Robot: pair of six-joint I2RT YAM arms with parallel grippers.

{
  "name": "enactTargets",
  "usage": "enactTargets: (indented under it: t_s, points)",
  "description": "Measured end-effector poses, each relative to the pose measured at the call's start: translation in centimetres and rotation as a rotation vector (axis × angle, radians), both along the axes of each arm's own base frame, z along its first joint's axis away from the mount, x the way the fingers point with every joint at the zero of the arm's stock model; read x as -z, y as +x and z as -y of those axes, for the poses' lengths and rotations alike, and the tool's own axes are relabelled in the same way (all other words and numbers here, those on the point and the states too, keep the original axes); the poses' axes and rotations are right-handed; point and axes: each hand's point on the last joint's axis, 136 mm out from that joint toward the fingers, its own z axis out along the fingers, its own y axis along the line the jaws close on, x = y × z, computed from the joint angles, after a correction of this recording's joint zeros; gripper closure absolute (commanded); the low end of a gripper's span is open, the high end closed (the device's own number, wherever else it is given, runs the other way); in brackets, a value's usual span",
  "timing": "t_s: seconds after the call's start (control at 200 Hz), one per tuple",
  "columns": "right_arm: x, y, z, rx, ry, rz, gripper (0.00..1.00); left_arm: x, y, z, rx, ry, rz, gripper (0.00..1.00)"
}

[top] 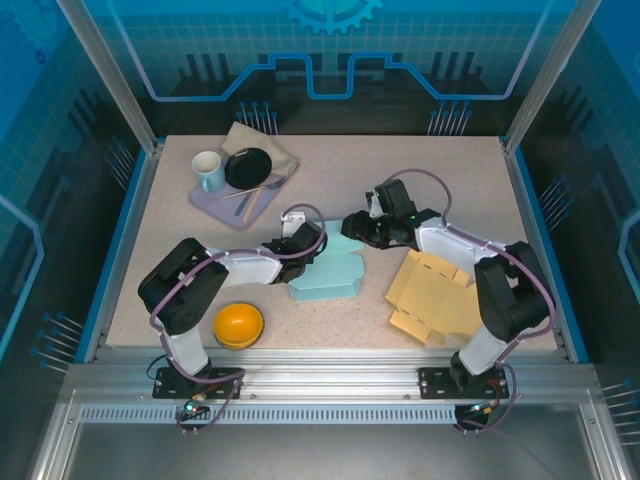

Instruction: Fold the paper box

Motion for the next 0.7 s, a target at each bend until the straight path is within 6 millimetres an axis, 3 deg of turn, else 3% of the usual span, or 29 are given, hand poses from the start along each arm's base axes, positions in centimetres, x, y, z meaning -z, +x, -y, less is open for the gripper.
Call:
enactTargets:
  t_s: [0.195,0.465,0.7]
  points:
    - [1.2,-0.4,2.7,0.034,-0.053,0.006,0.71,0.0,0.0,0.0,0.0,0.001,-0.001,0.86]
    - [2.5,1.4,3.2,0.043,-0.099,0.064,0.92,0.0,0.0,0.0,0.0,0.001,-0.002,0.87]
    - [4.7,3.0,5.3,0.117,-0.12,0.063,1.0,0.0,-0.1,0.0,0.0,0.003,-0.004,0.87]
